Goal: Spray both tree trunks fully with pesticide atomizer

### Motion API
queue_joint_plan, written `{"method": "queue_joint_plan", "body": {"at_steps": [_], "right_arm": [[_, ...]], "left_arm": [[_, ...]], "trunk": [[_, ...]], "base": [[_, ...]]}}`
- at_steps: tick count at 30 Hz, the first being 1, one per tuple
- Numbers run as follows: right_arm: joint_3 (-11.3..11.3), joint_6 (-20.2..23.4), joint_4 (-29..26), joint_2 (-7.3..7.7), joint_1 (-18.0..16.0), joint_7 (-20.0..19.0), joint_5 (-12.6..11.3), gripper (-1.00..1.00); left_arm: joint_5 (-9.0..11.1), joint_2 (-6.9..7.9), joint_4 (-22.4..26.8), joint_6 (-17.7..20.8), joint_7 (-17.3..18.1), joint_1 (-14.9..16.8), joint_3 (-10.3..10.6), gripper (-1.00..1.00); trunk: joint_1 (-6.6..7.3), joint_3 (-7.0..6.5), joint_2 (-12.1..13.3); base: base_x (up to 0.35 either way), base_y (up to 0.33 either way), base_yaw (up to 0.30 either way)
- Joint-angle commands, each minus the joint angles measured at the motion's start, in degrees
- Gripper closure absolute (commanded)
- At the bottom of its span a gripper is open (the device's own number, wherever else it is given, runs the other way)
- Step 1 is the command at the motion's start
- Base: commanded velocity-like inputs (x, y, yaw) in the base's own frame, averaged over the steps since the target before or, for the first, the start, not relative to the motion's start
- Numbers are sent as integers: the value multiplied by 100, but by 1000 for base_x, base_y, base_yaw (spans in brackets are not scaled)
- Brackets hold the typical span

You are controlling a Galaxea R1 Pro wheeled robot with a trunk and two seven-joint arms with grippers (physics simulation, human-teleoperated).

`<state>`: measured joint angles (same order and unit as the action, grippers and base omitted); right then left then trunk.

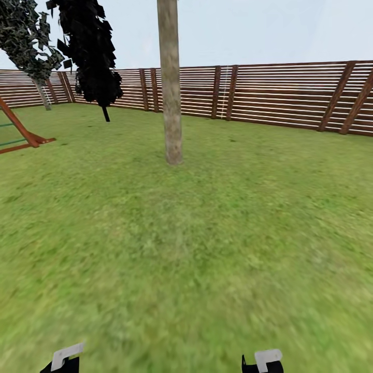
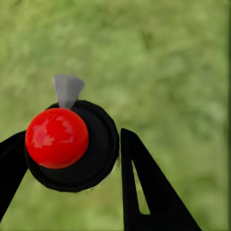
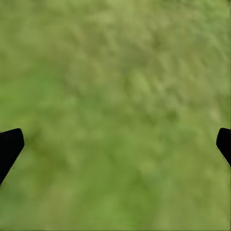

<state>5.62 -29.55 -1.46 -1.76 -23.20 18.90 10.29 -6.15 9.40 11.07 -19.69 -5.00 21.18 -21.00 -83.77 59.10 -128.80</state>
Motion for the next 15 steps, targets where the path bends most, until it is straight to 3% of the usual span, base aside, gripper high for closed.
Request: {"method": "queue_joint_plan", "body": {"at_steps": [1,15], "right_arm": [[0,1,0,0,0,0,1,-100],[0,2,1,0,0,0,3,-100]], "left_arm": [[0,0,1,0,-1,0,0,100],[0,0,1,0,-1,0,0,100]], "trunk": [[0,0,0],[0,0,0]], "base": [[337,0,0],[337,0,0]]}}
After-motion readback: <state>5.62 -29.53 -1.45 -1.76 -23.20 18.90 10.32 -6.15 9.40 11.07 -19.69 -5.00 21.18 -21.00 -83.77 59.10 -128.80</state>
